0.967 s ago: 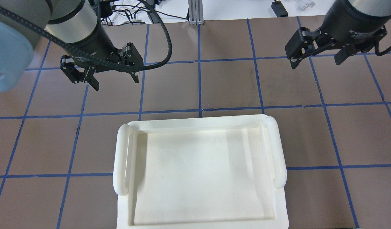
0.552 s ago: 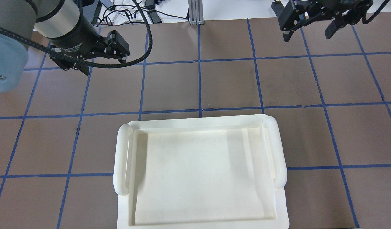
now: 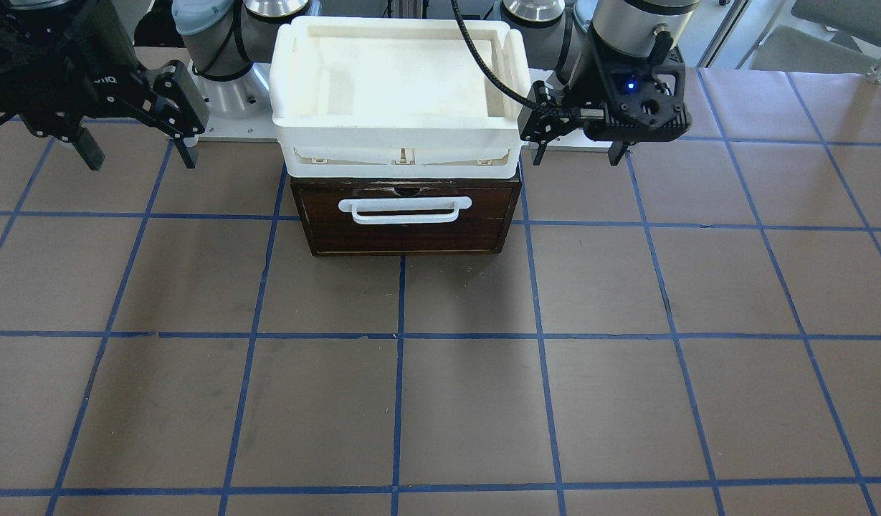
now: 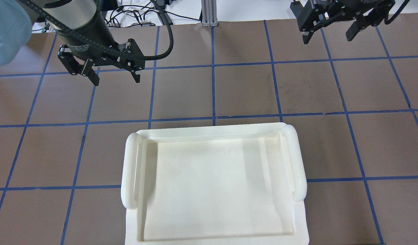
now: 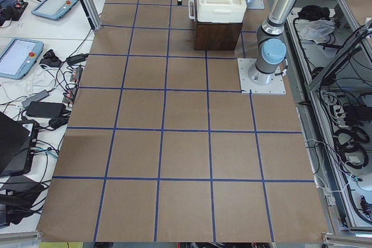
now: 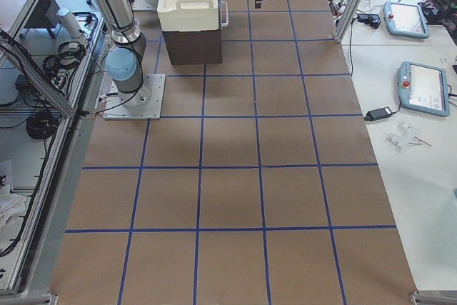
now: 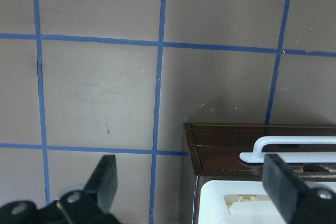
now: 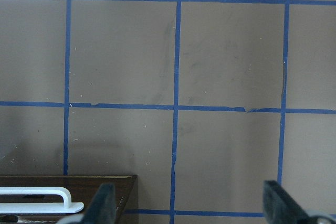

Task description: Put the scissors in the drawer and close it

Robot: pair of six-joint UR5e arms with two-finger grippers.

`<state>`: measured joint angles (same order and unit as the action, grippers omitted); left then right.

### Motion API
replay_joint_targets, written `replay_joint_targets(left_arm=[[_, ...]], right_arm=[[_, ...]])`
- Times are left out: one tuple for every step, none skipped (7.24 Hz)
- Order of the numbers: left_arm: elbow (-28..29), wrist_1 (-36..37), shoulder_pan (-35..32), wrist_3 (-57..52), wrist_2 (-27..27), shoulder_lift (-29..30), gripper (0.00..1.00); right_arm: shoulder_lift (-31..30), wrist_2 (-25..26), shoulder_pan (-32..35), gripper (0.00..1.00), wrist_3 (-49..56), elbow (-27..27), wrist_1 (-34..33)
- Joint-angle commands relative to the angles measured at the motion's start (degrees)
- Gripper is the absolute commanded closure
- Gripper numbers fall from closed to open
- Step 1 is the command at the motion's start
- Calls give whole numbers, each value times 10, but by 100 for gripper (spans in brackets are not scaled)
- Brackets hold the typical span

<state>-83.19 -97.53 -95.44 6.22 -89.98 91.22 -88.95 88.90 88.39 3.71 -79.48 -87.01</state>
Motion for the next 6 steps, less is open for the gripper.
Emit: replay_joint_targets(left_arm=[[6,15,4,-46,2,4,0],[6,35,16,-65,9,5,0],[6,41,34,-67,39,1,0],[6,74,52,-61,50,0,0],[-6,77,53,-53,47,3,0],[-7,77,53,-53,50,3,0]], right_arm=[[-3,2,-3,0,1,-21,2],[-11,2,-3,0,0,-24,4],[-12,1,-3,0,0,-26,4],[-14,1,-3,0,0,-26,4],[-14,1,-5,0,0,-26,5],[-15,1,-5,0,0,-27,5]])
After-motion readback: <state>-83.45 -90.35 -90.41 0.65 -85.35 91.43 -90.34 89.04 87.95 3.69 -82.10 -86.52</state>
